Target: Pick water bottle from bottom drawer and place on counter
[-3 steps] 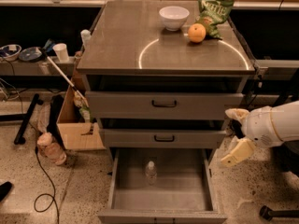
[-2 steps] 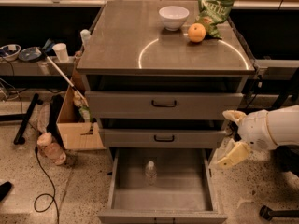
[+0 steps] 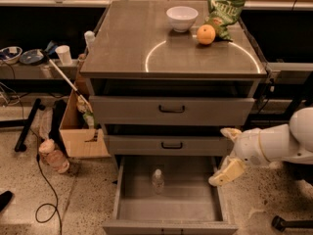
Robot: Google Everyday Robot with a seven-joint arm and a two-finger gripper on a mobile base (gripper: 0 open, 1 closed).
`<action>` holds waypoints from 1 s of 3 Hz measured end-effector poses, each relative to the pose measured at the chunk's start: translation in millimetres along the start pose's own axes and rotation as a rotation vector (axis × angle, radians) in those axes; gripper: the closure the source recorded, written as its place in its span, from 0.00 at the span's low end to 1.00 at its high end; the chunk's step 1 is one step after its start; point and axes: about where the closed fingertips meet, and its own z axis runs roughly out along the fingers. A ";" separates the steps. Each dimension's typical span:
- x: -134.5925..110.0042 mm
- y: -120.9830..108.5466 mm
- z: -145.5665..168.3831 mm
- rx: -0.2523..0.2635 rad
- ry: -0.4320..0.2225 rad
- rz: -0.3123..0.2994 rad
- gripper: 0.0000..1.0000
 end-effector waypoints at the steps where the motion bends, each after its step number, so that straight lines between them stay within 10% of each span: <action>1: 20.9 3.6 36.0 -0.034 0.016 0.021 0.00; 3: 47.5 10.0 85.2 -0.081 0.052 0.048 0.00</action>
Offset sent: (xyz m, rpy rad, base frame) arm 0.0006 0.0254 -0.0910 0.0010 0.0980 0.0150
